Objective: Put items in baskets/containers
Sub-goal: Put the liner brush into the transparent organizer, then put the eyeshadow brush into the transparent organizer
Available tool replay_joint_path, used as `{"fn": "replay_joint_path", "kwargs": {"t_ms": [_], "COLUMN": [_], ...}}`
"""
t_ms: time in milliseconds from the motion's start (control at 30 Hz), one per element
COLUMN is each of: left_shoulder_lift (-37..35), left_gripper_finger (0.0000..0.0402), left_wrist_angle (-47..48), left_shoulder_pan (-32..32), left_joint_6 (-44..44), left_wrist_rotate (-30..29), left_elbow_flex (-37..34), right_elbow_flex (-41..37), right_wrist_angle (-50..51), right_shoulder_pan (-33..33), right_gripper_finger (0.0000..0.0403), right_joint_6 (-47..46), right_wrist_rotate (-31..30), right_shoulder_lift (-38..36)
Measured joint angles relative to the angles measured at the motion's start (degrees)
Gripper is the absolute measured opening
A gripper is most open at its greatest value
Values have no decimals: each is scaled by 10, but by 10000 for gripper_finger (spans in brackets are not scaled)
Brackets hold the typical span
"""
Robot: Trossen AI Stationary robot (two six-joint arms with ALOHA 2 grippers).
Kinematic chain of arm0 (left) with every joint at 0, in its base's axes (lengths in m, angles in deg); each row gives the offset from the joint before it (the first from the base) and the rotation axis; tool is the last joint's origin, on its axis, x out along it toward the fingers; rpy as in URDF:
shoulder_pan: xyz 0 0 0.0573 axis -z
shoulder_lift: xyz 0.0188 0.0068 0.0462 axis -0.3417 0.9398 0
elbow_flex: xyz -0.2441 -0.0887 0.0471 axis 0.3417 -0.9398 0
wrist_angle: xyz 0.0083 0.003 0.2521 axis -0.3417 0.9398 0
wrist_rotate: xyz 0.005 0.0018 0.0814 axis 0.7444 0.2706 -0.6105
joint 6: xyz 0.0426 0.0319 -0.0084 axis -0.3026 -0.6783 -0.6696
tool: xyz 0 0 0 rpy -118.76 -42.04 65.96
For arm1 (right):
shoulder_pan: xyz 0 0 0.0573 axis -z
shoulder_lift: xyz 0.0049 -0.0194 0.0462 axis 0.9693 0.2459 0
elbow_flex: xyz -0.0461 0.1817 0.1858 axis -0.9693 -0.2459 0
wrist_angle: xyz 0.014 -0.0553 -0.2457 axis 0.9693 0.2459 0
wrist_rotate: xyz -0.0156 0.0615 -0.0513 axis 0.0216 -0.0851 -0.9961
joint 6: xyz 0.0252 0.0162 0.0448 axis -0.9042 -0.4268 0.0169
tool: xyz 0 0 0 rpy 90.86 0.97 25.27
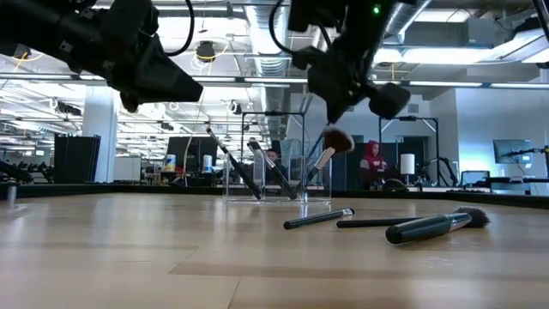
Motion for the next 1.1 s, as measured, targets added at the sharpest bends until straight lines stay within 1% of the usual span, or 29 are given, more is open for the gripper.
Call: {"fn": "replay_joint_path", "kwargs": {"t_ms": [267, 500, 667, 733, 800, 900, 933, 1000, 1100], "left_shoulder_lift": [0, 0, 0, 0, 0, 1, 1, 14, 66], "left_gripper_finger": [101, 101, 101, 101, 101, 102, 102, 102, 102], "left_wrist_angle": [-2, -4, -5, -5, -6, -9, -10, -27, -101], "left_shoulder_pan": [0, 0, 0, 0, 0, 0, 0, 0, 6], "left_joint_6": [0, 0, 0, 0, 5, 41, 57, 80, 86], "left_wrist_rotate": [0, 0, 0, 2, 21, 44, 47, 48, 52], "left_elbow_flex": [0, 0, 0, 0, 0, 0, 0, 1, 1], "right_elbow_flex": [-31, -38, -38, -38, -38, -32, -27, -15, 7], "right_wrist_angle": [-51, -119, -141, -153, -167, -176, -176, -177, -166], "right_shoulder_pan": [0, 11, 22, 23, 18, -1, -11, -37, -78], "right_gripper_finger": [15, 57, 70, 71, 71, 72, 72, 72, 72], "right_joint_6": [-13, -5, -5, -18, -45, -92, -106, -122, -130], "right_wrist_rotate": [1, 4, 17, 17, 14, 11, 4, -28, -99], "right_shoulder_lift": [0, 0, 0, 0, 0, 0, 0, 0, 0]}}
